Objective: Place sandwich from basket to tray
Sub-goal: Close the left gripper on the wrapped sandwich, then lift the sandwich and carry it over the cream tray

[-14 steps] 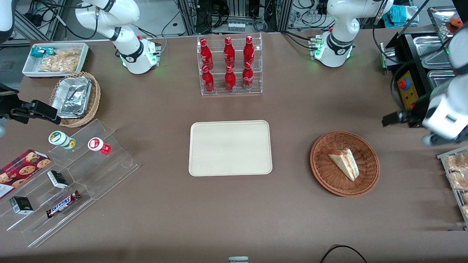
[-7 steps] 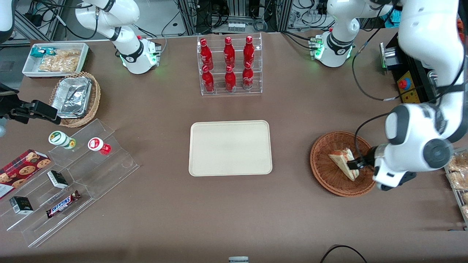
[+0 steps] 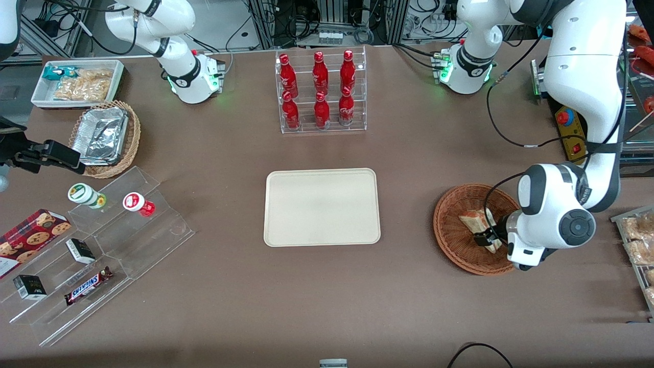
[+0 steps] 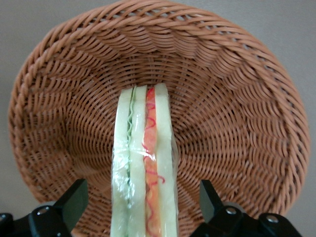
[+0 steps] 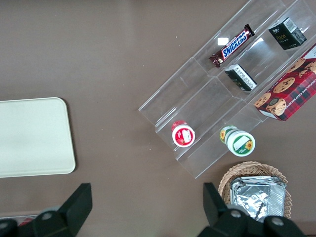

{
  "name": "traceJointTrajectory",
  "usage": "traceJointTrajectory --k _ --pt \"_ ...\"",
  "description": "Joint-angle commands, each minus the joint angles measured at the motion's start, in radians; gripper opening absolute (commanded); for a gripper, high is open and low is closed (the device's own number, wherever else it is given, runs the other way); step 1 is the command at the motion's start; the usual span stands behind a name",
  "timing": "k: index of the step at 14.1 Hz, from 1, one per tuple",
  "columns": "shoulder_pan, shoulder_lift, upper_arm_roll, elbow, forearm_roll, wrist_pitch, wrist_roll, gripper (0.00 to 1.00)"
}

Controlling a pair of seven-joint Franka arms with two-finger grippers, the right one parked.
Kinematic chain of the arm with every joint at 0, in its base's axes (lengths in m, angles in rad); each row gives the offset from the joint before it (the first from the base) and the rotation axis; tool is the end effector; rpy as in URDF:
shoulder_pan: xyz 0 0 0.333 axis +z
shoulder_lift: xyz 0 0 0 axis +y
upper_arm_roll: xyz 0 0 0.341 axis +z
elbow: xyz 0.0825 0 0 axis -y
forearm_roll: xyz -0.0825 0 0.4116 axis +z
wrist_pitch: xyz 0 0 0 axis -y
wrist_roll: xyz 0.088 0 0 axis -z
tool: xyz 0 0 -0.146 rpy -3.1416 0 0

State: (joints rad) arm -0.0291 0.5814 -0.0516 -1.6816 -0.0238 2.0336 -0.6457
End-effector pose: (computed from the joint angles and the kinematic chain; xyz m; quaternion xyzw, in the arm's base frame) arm 0.6762 -0.0545 0.2118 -0.9512 -0.2856 0.1154 0.0176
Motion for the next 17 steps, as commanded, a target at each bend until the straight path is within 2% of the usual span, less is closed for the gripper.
traceJointTrajectory --k 1,2,5,6,7,9,11,14,17 --pt "0.0 -0.023 -0.002 -0.088 0.001 0.075 -0.038 1.0" --pt "0.0 -0.023 -0.001 -0.104 0.001 0.097 -0.04 0.95" --pt "-0.005 -0.04 -0.002 -0.098 0.001 0.085 -0.054 0.45" --pt "-0.012 -0.06 -0.002 -0.089 0.002 0.064 -0.064 0.34" --pt "-0.032 -0.078 -0.004 -0.063 0.004 0.012 -0.071 0.27" --pt "-0.098 -0.091 -0.004 0.037 0.002 -0.117 -0.1 0.26" --pt "-0.188 -0.077 -0.004 0.15 0.004 -0.209 -0.231 0.26" --pt "-0.337 -0.022 -0.005 0.236 -0.002 -0.214 -0.313 0.26" --pt "-0.475 0.096 -0.005 0.379 -0.004 -0.21 -0.322 0.26"
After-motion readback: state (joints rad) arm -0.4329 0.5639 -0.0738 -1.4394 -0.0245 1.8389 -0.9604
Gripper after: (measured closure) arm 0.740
